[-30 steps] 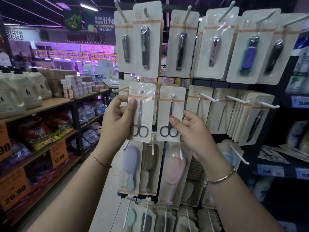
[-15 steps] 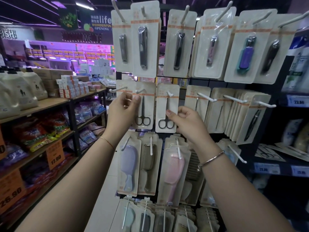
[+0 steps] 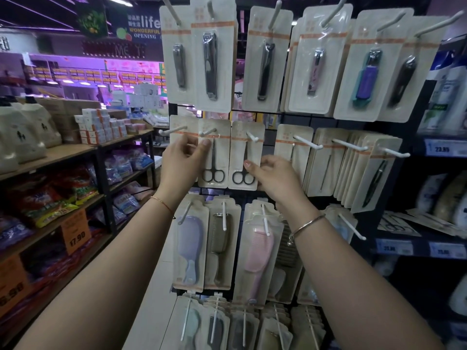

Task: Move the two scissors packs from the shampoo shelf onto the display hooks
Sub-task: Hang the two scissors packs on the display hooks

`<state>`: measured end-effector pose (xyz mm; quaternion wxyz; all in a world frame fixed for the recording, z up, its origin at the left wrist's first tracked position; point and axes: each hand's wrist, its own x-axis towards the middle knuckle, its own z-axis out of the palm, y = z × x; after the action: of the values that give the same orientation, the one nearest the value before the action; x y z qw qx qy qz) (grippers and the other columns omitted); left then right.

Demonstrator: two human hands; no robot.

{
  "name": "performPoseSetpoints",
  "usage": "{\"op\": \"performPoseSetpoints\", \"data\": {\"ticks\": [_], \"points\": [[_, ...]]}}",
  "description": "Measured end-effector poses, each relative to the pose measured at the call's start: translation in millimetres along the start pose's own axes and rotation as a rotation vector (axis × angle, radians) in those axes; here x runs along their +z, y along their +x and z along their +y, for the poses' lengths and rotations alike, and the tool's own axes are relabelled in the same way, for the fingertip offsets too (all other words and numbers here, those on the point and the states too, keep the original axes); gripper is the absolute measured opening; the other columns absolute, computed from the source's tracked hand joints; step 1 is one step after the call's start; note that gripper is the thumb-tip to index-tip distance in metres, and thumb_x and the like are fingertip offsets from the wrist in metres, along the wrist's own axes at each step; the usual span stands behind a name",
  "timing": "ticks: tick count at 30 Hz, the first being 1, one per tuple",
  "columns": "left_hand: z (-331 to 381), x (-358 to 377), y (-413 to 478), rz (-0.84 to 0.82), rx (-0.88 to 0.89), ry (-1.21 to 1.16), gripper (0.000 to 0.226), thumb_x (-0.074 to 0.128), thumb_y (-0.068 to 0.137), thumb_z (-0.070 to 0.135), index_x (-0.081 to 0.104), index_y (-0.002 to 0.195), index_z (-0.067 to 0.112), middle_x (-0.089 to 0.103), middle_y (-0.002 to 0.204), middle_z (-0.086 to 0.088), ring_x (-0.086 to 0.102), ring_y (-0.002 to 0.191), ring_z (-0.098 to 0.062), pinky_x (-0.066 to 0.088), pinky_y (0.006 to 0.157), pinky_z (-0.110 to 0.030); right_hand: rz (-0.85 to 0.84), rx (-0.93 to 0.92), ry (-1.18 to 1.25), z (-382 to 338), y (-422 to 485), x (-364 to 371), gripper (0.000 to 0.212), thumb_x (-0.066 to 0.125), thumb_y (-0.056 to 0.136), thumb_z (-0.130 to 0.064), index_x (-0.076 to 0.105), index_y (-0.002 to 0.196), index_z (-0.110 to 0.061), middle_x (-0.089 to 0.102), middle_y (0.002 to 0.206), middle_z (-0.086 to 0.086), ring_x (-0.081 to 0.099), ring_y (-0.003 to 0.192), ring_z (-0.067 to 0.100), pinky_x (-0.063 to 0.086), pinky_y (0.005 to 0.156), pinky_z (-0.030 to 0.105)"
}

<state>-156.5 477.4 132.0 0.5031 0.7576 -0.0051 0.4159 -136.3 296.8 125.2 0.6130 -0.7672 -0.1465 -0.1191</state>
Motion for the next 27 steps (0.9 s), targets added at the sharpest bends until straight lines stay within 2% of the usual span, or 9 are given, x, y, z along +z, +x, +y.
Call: {"op": "performPoseSetpoints", "data": {"ticks": [2, 5, 8, 11, 14, 17, 21, 24, 27], "points": [[0, -2, -5, -0.029, -0.036, -0.015, 0.027, 0.066, 0.088, 0.03, 0.064, 0.1, 0.005, 0.064, 0.08, -0.009, 0.063, 0.075, -0.022, 0.058, 0.075, -0.047, 0.0, 0.024, 0.003, 4, -2, -3, 0.04, 0.072, 0.085, -0.023, 0.058, 0.11, 0.006, 0.069, 0.093, 0.019, 0.068, 0.092, 0.031, 0.058, 0.082, 0.054], [-2, -12, -15, -0.066, -0.075, -0.003, 0.03, 0.069, 0.086, 0.023, 0.061, 0.112, 0.01, 0.069, 0.091, -0.01, 0.069, 0.087, -0.028, 0.058, 0.078, -0.049, -0.012, 0.035, -0.028, 8, -10, -15, 0.04, 0.069, 0.087, -0.02, 0.057, 0.123, -0.007, 0.069, 0.103, 0.009, 0.069, 0.095, 0.022, 0.06, 0.085, 0.043], [-1, -27, -31, -0.043, -0.024, 0.084, 0.027, 0.069, 0.086, 0.021, 0.058, 0.11, 0.019, 0.067, 0.09, 0.0, 0.068, 0.084, -0.022, 0.058, 0.079, -0.048, 0.01, -0.05, -0.151, 8, -27, -30, 0.028, 0.067, 0.088, -0.02, 0.064, 0.116, -0.018, 0.069, 0.098, -0.002, 0.068, 0.093, 0.015, 0.058, 0.088, 0.04], [10, -34, -52, -0.06, 0.087, 0.161, 0.021, 0.068, 0.086, 0.021, 0.057, 0.104, 0.023, 0.065, 0.087, 0.005, 0.065, 0.077, -0.014, 0.058, 0.074, -0.043, 0.07, -0.168, -0.256, 9, -51, -49, 0.014, 0.068, 0.087, -0.026, 0.068, 0.1, -0.031, 0.069, 0.093, -0.01, 0.066, 0.083, 0.004, 0.057, 0.075, 0.025], [31, -25, -77, -0.219, 0.172, 0.208, 0.011, 0.068, 0.086, 0.024, 0.063, 0.095, 0.021, 0.067, 0.078, 0.007, 0.064, 0.071, -0.007, 0.057, 0.068, -0.035, 0.14, -0.205, -0.334, 10, -77, -73, 0.009, 0.068, 0.086, -0.027, 0.069, 0.093, -0.033, 0.069, 0.082, -0.011, 0.06, 0.066, -0.004, 0.048, 0.058, 0.009], [55, 1, -98, -0.442, 0.263, 0.342, 0.008, 0.065, 0.087, 0.03, 0.065, 0.088, 0.022, 0.065, 0.075, 0.011, 0.062, 0.071, -0.005, 0.055, 0.069, -0.033, 0.226, -0.201, -0.52, 14, -97, -108, 0.006, 0.069, 0.085, -0.024, 0.072, 0.091, -0.026, 0.068, 0.076, -0.007, 0.056, 0.062, 0.003, 0.045, 0.058, 0.015], [82, 57, -120, -0.734, 0.383, 0.457, 0.013, 0.06, 0.089, 0.034, 0.064, 0.091, 0.023, 0.067, 0.086, 0.006, 0.061, 0.083, -0.015, 0.048, 0.072, -0.029, 0.209, -0.086, -0.822, 25, -119, -162, 0.002, 0.066, 0.087, -0.025, 0.068, 0.086, -0.025, 0.06, 0.073, -0.012, 0.05, 0.062, -0.002, 0.035, 0.053, 0.013], [101, 107, -140, -0.817, 0.417, 0.366, 0.013, 0.06, 0.089, 0.034, 0.061, 0.091, 0.021, 0.065, 0.079, 0.006, 0.054, 0.077, -0.012, 0.04, 0.066, -0.026, 0.286, 0.015, -0.898, 37, -134, -205, 0.005, 0.065, 0.088, -0.027, 0.067, 0.091, -0.024, 0.062, 0.077, -0.008, 0.056, 0.073, 0.01, 0.042, 0.06, 0.028], [114, 154, -160, -0.878, 0.434, 0.314, 0.017, 0.062, 0.088, 0.035, 0.061, 0.091, 0.019, 0.065, 0.084, 0.004, 0.055, 0.077, -0.013, 0.04, 0.06, -0.023, 0.276, 0.103, -0.95, 54, -144, -244, 0.005, 0.062, 0.091, -0.03, 0.063, 0.094, -0.025, 0.059, 0.077, -0.011, 0.054, 0.07, 0.007, 0.046, 0.06, 0.032]]}}
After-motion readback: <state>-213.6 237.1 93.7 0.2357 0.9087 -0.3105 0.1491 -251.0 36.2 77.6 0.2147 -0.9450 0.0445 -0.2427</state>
